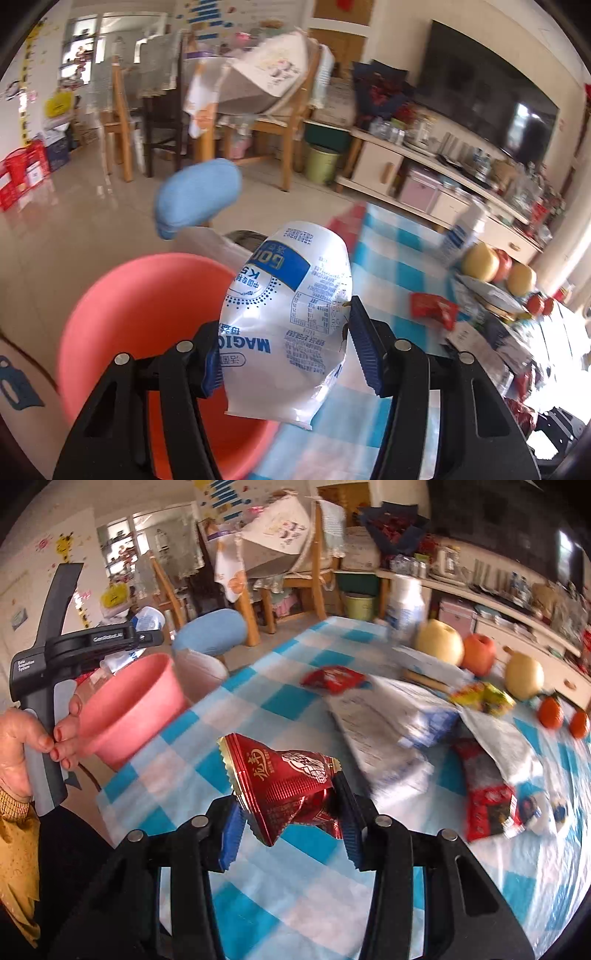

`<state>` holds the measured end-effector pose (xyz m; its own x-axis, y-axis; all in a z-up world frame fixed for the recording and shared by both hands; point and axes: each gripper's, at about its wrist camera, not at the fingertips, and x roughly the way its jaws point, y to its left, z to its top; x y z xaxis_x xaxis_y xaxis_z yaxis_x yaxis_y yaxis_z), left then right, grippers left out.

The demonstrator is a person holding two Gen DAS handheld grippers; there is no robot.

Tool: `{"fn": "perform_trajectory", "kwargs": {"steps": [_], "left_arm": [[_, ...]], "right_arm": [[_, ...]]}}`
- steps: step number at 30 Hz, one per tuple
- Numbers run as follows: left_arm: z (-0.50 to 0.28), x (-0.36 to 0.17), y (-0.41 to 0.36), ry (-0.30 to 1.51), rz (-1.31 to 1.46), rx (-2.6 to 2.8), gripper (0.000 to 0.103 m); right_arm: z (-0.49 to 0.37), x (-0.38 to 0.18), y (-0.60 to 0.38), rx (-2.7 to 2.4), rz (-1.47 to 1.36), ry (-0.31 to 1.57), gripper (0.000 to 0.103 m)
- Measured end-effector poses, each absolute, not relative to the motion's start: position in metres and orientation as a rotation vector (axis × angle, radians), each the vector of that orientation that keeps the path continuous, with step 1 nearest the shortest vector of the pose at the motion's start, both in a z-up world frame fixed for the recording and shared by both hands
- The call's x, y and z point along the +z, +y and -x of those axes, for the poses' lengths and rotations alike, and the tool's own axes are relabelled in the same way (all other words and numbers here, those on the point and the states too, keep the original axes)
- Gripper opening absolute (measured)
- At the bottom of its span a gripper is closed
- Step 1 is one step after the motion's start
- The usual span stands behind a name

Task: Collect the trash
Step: 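Carry both items over the pink bucket and open both tools to drop them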

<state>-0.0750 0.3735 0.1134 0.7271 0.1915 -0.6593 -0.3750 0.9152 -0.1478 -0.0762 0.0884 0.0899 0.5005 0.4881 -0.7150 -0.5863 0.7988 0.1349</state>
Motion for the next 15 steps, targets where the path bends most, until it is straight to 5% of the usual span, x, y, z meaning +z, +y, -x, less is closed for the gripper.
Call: {"fn": "perform_trajectory", "kwargs": {"steps": [15], "left_arm": [[0.095, 0.097, 0.487, 0.731, 0.381, 0.554, 0.059]], "right_arm": [[0.075, 0.11, 0.314, 0.935, 0.403, 0.722, 0.047]]}}
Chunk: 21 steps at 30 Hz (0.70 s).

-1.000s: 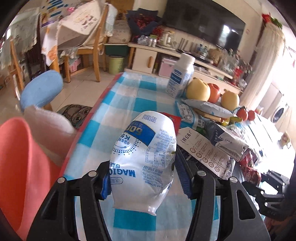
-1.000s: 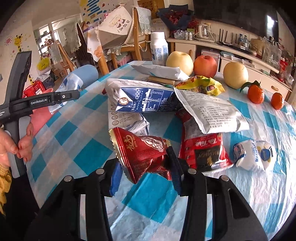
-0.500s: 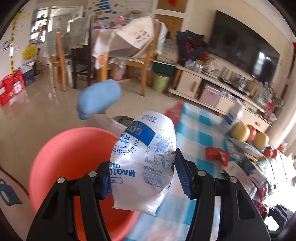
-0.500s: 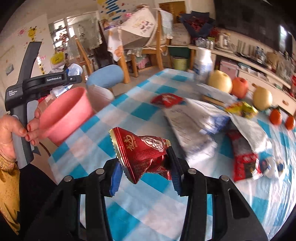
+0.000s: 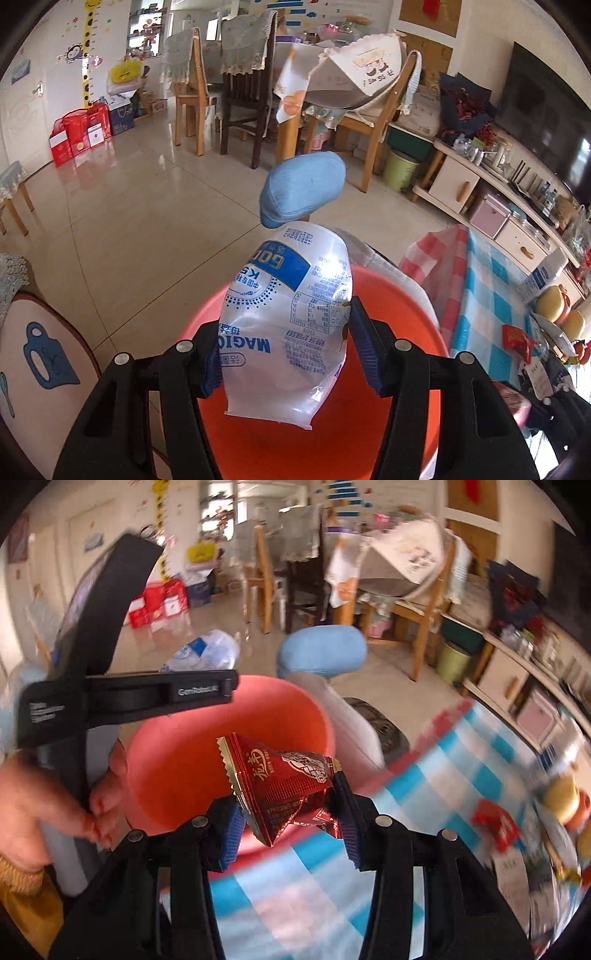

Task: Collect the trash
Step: 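Carry both items over the pink bucket and open both tools to drop them, then move both tools back over the table toward the remaining packets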

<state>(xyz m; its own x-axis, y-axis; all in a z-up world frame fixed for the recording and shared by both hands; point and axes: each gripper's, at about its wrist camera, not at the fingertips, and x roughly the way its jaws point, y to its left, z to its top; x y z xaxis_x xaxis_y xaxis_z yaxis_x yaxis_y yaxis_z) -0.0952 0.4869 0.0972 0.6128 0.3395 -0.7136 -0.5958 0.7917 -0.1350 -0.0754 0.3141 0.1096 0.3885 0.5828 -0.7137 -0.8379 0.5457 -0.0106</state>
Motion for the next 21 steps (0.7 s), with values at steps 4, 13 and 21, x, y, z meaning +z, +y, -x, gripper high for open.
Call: {"fn": "perform_trajectory", "kwargs": {"steps": [4, 13, 21], "left_arm": [[0.099, 0.098, 0.498, 0.721, 0.388, 0.572, 0.068], [0.098, 0.105, 0.492, 0.693, 0.359, 0.577, 0.081], [0.091, 0.116, 0.466, 0.674, 0.275, 0.564, 0.089]], "right_arm": [[0.075, 0.094, 0.344, 0.955, 0.461, 0.731, 0.049], [0.075, 0.093, 0.335, 0.903, 0.391, 0.74, 0.081], [0.071, 0.103, 0.279, 0.766, 0.275, 0.753, 0.087]]}}
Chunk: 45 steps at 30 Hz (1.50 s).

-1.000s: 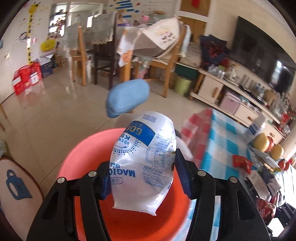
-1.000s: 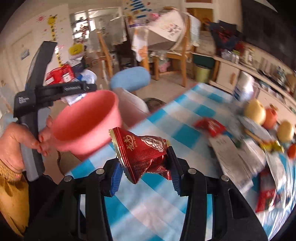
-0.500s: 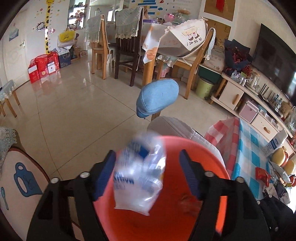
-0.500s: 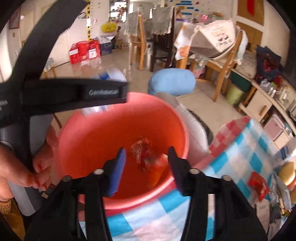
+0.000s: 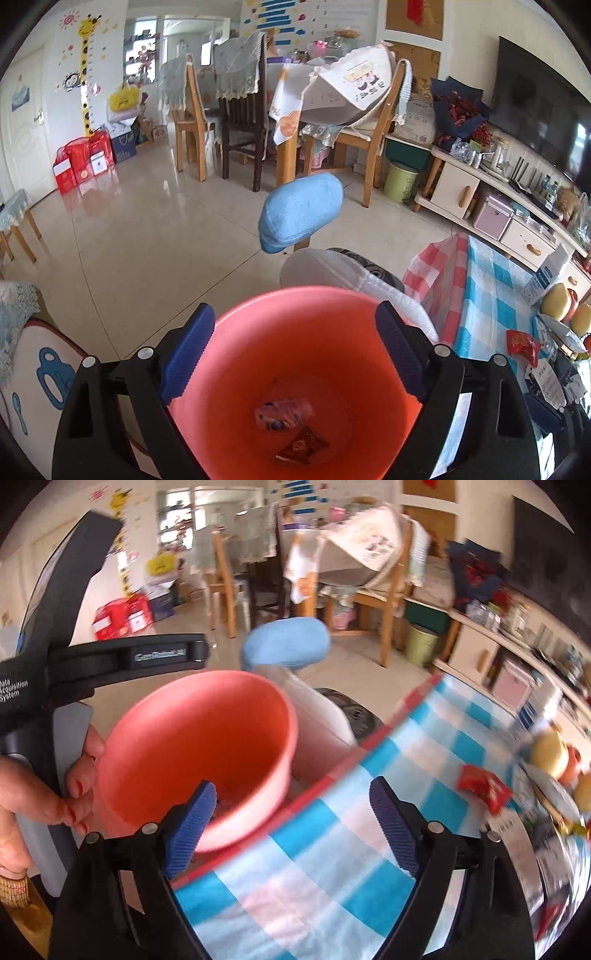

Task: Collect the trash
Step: 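Move both tools back over the table toward the remaining packets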

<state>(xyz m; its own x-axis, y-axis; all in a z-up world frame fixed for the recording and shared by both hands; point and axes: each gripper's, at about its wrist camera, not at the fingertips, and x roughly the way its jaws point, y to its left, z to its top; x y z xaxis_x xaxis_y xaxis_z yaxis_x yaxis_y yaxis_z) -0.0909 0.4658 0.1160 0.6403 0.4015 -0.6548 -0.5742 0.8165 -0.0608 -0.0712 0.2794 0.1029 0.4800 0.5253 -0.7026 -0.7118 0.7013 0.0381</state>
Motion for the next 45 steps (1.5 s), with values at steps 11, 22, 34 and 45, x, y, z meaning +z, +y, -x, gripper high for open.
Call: {"fn": "perform_trajectory", "kwargs": {"steps": [11, 22, 34, 45], "left_arm": [[0.068, 0.128, 0.415, 0.666, 0.191, 0.501, 0.089], [0.05, 0.134, 0.361, 0.651, 0.119, 0.421, 0.09], [0.038, 0.135, 0.319, 0.633, 0.066, 0.351, 0.09], [0.032, 0.134, 0.279, 0.61, 0.082, 0.207, 0.09]], "right_arm": [[0.067, 0.106, 0.214, 0.669, 0.164, 0.776, 0.09], [0.071, 0.098, 0.164, 0.595, 0.162, 0.757, 0.091], [0.077, 0.092, 0.117, 0.545, 0.12, 0.75, 0.091], [0.081, 0.099, 0.081, 0.526, 0.079, 0.718, 0.091]]}}
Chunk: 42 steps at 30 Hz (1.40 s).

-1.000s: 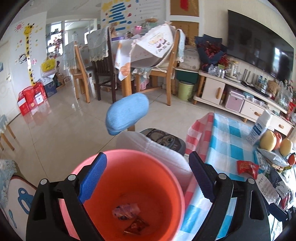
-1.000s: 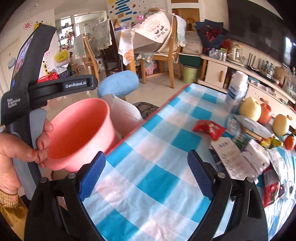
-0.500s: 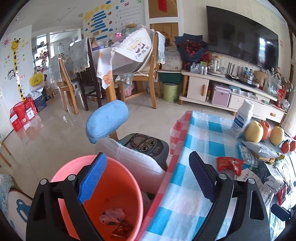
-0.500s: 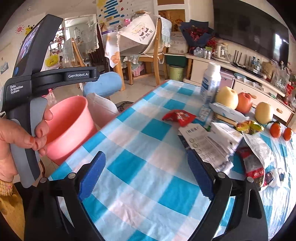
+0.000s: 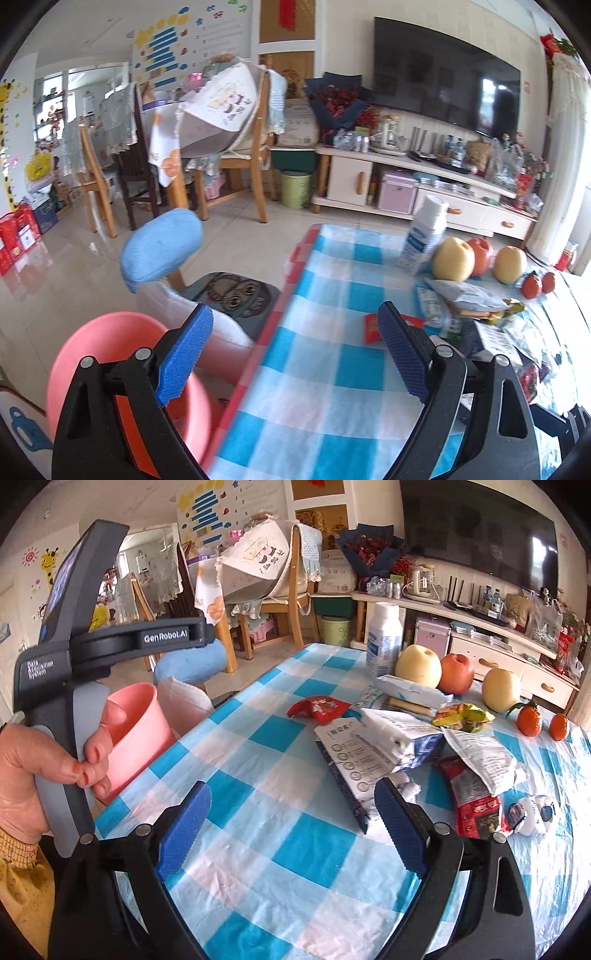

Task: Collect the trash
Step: 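Move both tools back over the table toward the remaining packets, then grasp the white biscuit box with the left tool while the right tool grasps the red Richboy packet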

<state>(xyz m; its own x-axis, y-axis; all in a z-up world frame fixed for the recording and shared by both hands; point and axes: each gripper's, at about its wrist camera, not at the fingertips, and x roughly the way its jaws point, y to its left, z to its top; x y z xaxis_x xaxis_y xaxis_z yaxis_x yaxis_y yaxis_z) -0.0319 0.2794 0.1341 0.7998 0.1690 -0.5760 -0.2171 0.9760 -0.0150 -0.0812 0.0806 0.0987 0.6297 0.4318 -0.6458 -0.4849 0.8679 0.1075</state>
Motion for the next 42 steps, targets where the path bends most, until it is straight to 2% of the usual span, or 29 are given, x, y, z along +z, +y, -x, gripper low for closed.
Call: {"fn": "perform_trajectory", "kwargs": {"steps": [26, 34, 42], "left_arm": [[0.02, 0.115, 0.171, 0.617, 0.007, -0.211, 0.09], [0.009, 0.092, 0.116, 0.677, -0.195, -0.307, 0.09], [-0.005, 0.073, 0.102, 0.727, -0.256, -0.296, 0.09]], "right_arm": [[0.059, 0.124, -0.049, 0.337, -0.114, 0.672, 0.091], [0.031, 0.102, -0.105, 0.241, -0.204, 0.788, 0.091], [0.014, 0.057, -0.105, 0.289, -0.206, 0.934, 0.09]]}}
